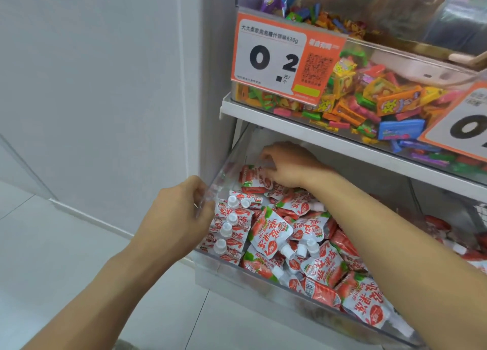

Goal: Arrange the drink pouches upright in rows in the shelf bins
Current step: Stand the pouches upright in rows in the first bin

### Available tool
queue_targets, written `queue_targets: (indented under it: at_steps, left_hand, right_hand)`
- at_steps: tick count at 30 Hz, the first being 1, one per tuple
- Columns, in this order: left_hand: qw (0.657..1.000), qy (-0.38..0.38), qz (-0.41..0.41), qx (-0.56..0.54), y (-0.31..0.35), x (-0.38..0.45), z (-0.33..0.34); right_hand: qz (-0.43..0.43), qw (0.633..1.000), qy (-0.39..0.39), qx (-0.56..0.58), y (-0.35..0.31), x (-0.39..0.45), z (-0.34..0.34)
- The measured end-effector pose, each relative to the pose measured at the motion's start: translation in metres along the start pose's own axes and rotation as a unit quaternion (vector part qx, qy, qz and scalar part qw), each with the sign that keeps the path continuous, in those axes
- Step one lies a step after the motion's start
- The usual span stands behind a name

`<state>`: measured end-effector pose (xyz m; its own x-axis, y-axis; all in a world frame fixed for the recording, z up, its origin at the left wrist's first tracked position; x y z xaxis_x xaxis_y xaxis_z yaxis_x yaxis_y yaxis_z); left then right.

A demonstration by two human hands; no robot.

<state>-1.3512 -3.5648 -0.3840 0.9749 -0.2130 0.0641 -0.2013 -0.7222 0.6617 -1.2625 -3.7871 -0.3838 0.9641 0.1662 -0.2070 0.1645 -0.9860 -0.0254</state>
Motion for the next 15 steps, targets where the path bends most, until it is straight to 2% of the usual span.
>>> queue_targets:
  at_steps: [5,7,9,12,15]
  left_hand:
    - [1.0,0.0,0.001,0.002,0.0,0.0,0.0]
    - [1.0,0.0,0.0,0.004,0.0,0.0,0.001]
    - [1.0,-0.002,-0.002,0.005,0.001,0.0,0.001]
    - [1.0,-0.001,0.0,0.005,0.001,0.001,0.001]
    - [1.0,-0.003,0.0,0.006,0.002,0.001,0.001]
  right_hand:
    - [0.083,0.993,-0.062,-0.051,0.002,0.005,0.038]
    - [0.091,0.994,-0.037,-0.056,0.001,0.007,0.045]
    - [0.094,0.996,-0.001,0.01,0.004,0.007,0.043]
    - [0.052,0.991,0.036,0.122,0.009,0.004,0.03]
    - [-0.035,0.992,0.016,0.121,0.005,0.004,0.026]
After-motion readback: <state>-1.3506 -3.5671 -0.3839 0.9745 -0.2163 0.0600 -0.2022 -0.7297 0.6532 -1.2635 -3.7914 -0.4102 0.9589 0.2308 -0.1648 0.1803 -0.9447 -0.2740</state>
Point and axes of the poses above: each hand's wrist, its own x-axis towards the middle knuckle, its own z-axis out of the palm, y = z × x, the point moved 6 cm from there along x, towards the middle knuckle, and after that the axes turned 6 degrees about -y, right-handed, at the moved point
